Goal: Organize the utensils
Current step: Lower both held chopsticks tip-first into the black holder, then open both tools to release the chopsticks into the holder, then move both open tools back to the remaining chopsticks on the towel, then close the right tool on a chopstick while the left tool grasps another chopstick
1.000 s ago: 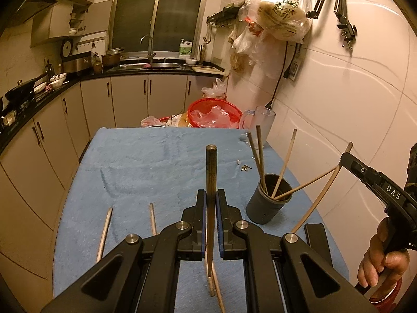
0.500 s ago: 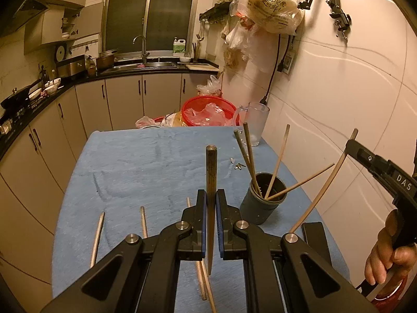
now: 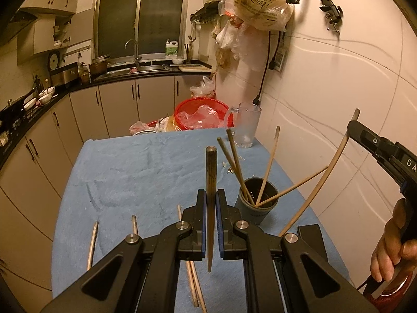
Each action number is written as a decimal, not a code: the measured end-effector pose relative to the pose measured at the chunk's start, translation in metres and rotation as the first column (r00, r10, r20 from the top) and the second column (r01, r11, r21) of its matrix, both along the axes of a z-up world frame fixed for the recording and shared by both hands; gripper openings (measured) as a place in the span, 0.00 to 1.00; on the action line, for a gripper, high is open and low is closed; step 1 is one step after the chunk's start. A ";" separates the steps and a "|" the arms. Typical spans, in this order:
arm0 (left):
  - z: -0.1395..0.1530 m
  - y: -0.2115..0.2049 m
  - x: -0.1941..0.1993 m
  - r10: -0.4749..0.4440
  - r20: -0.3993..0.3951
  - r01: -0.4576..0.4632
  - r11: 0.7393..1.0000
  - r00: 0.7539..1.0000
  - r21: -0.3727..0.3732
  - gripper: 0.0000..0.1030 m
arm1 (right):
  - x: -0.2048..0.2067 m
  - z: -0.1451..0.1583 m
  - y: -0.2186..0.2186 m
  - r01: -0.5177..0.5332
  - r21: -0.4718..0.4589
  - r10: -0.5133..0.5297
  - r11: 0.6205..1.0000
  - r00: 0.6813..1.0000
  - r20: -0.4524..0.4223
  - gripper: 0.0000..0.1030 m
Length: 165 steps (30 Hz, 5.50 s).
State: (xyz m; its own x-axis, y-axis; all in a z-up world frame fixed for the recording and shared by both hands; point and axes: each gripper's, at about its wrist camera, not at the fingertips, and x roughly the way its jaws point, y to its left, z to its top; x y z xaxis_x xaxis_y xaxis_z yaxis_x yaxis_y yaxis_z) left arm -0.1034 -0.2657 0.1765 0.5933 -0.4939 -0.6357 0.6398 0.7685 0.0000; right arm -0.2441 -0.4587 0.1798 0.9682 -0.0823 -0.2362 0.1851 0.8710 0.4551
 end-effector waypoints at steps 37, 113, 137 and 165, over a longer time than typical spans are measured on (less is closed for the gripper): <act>0.047 -0.074 0.031 -0.053 -0.008 0.051 0.986 0.999 -0.157 0.07 | 0.038 0.028 -0.048 0.156 -0.063 -0.155 0.986 0.988 0.028 0.07; -0.185 0.141 0.006 0.388 -0.107 -0.362 0.910 0.915 0.203 0.24 | 0.055 -0.188 0.141 -0.175 0.097 0.200 0.980 0.832 -0.518 0.12; -0.193 0.145 0.012 0.348 -0.142 -0.325 0.932 0.927 0.163 0.39 | 0.142 -0.193 0.116 -0.114 0.182 0.202 0.977 0.772 -0.602 0.12; -0.192 0.148 0.010 0.336 -0.158 -0.316 0.939 0.928 0.138 0.42 | 0.258 -0.209 0.126 -0.137 0.081 0.152 0.987 0.657 -0.738 0.12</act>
